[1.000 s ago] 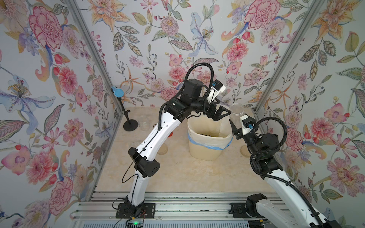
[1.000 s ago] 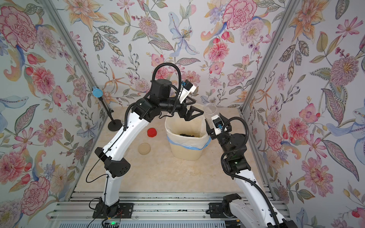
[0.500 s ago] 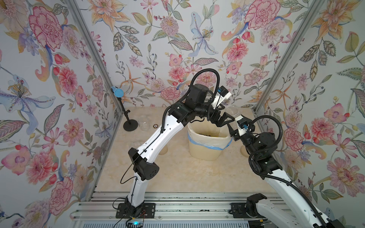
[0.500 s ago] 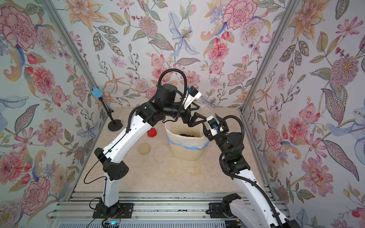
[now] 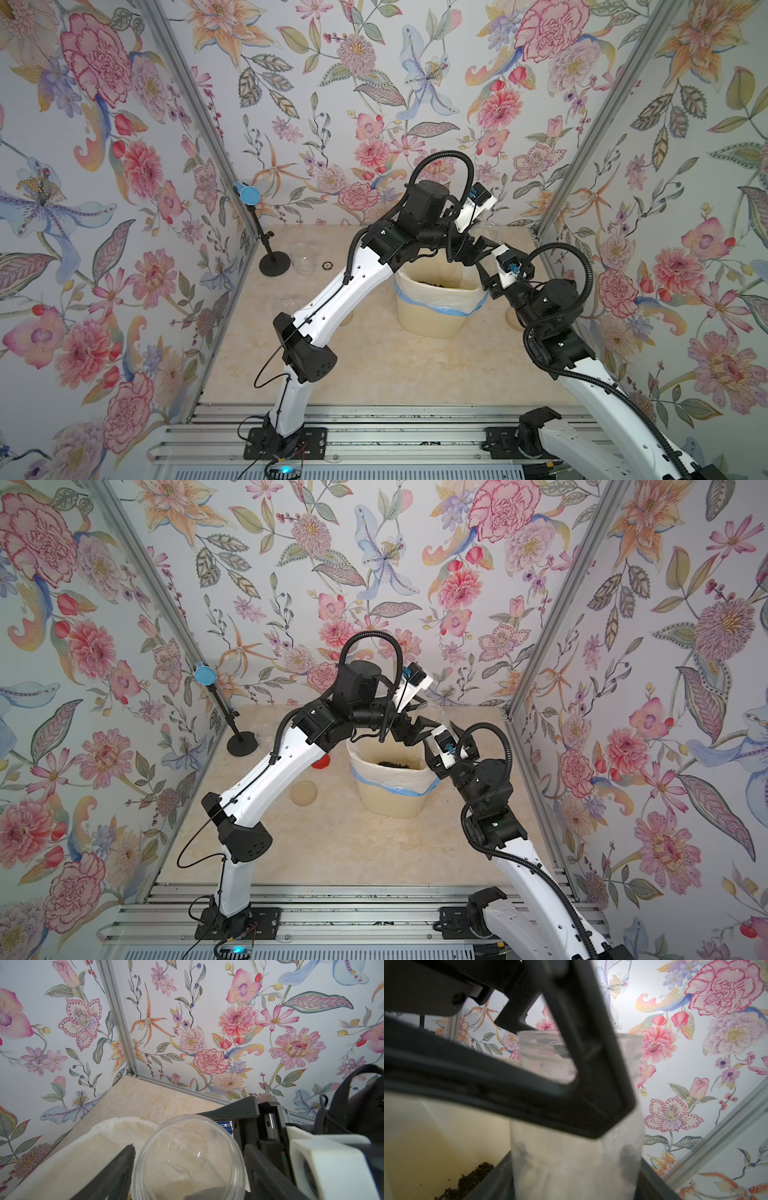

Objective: Empty moldy tea leaves from jars
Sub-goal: Place the lid at the center of the board.

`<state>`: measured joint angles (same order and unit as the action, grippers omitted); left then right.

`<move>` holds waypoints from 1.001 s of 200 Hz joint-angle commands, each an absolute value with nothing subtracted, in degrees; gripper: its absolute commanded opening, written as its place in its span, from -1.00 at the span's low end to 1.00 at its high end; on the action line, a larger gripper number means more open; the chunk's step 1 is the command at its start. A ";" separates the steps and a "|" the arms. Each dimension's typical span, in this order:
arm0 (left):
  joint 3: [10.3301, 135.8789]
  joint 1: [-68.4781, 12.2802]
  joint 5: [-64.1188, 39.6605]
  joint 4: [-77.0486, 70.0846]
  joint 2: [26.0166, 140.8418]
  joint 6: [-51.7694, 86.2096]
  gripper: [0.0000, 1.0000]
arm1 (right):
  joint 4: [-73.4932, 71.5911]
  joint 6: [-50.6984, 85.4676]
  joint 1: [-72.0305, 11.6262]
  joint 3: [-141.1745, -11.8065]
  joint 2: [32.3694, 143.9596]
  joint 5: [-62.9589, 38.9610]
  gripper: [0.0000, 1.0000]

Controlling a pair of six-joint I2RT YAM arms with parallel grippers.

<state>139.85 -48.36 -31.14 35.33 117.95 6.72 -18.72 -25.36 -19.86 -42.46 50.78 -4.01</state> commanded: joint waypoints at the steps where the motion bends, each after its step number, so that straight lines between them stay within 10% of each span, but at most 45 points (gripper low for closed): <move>1: 139.39 -48.95 -30.99 34.09 116.06 5.36 0.54 | -17.34 -26.34 -20.11 -43.88 50.13 -3.95 0.26; 81: 136.34 -48.95 -30.73 30.73 114.01 5.27 -0.03 | -17.95 -25.27 -19.86 -43.81 50.34 -4.09 0.29; 134: 135.43 -48.87 -29.71 28.50 113.05 5.51 -0.09 | -17.99 -24.20 -19.86 -43.90 50.31 -4.61 0.98; 200: 134.85 -47.93 -26.49 26.44 111.29 7.00 -0.13 | -17.79 -23.71 -19.62 -44.42 50.20 -6.61 0.99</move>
